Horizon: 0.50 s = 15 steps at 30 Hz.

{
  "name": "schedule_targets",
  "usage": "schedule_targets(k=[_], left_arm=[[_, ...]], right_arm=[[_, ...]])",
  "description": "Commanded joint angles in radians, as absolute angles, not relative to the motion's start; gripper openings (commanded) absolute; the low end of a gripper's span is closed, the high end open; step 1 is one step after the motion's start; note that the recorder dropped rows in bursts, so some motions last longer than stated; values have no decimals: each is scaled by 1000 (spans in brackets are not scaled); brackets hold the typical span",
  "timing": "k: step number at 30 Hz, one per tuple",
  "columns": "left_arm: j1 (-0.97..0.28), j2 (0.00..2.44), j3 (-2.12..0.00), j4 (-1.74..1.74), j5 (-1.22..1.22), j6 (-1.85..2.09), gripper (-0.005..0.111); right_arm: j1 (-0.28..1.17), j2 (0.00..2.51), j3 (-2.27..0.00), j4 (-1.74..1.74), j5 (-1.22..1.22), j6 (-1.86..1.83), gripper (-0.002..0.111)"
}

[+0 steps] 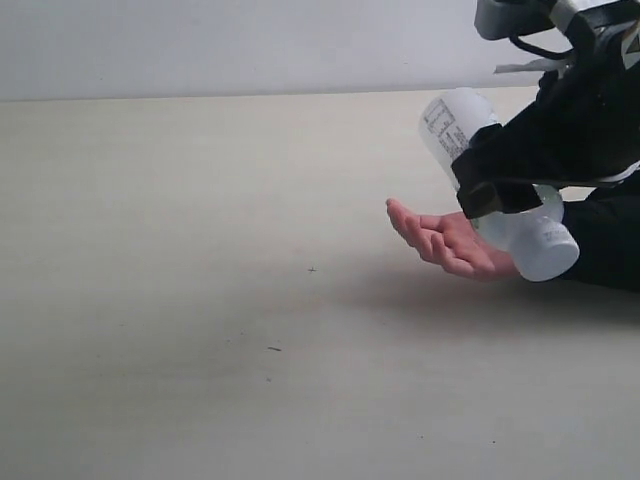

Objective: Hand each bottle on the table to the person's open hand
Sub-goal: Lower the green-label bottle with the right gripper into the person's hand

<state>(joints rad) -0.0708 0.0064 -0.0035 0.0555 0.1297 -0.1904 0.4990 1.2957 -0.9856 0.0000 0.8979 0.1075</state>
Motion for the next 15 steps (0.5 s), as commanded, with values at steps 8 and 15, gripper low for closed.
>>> schedule_targets(k=[8, 15], left_arm=[[-70, 0, 0, 48, 129, -189, 0], [-70, 0, 0, 48, 129, -189, 0]], right_arm=[[478, 1314, -924, -35, 789, 161, 0], [439, 1365, -924, -34, 799, 110, 0]])
